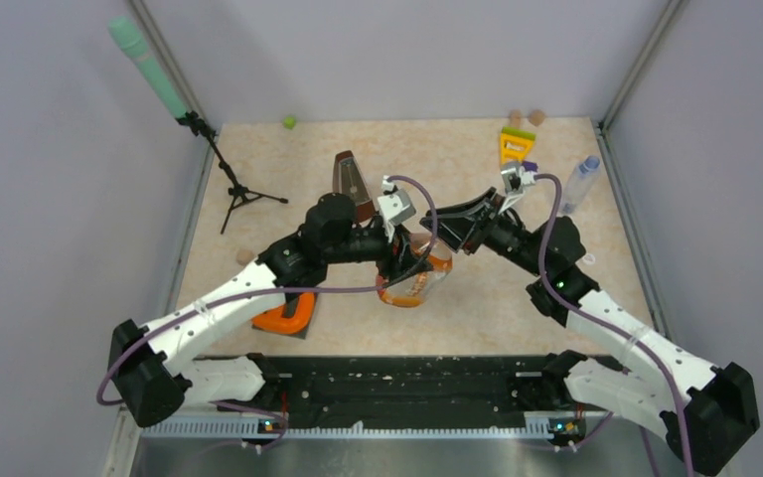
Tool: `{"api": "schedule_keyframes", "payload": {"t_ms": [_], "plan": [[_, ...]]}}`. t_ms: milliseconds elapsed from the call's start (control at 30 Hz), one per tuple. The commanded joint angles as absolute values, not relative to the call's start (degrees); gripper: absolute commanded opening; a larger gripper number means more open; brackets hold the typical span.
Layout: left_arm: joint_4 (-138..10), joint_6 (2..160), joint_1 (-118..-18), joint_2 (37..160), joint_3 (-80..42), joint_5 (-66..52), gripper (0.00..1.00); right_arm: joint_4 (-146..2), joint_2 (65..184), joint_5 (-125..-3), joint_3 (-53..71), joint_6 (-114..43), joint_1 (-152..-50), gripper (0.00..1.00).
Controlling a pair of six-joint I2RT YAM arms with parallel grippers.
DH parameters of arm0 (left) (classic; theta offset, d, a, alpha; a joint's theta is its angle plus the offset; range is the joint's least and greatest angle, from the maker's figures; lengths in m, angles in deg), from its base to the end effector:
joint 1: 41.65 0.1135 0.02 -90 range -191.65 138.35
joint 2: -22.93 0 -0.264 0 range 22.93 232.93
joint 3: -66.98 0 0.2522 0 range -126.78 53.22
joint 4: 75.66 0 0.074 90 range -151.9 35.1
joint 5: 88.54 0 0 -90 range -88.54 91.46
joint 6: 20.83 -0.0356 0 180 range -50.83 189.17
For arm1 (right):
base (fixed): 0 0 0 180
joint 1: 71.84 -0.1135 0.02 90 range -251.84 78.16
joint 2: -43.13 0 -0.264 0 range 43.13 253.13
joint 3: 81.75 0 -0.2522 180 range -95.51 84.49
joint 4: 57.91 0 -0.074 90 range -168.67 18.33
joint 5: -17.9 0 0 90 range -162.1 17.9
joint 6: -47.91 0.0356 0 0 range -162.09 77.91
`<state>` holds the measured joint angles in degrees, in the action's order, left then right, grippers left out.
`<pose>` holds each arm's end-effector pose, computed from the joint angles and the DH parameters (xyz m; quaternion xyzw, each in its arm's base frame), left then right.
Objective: Unscrew the bottle caps
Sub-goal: Unscrew the bottle cap from the plastic bottle.
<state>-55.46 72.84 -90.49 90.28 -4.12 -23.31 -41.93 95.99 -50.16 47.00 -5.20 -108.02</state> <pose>0.1678 -0.2146 0.3435 0.4190 0.6730 -0.4127 0.4484 0.1668 0.1385 0.3434 -0.1466 0.6028 0.5554 0.5537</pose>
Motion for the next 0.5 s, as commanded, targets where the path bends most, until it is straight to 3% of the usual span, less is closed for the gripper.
{"api": "schedule_keyframes", "payload": {"t_ms": [0,300,400,467], "plan": [[-59.08,77.61,-86.85,92.27,-6.38,-44.9,0.0,-34.53,94.41,-42.88,46.72,-6.32,-108.32,0.01],[-59.9,79.4,-85.97,96.05,-8.38,-59.06,0.0,-28.44,94.58,-33.33,46.35,-5.29,-108.22,0.0],[-61.26,80.58,-85.95,95.63,-7.99,-57.57,0.0,-30.16,94.64,-32.65,45.53,-5.63,-108.12,0.0],[-61.06,80.05,-85.95,94.37,-7.57,-51.83,0.0,-33.07,94.59,-34.81,44.74,-6.32,-108.05,0.12]]}}
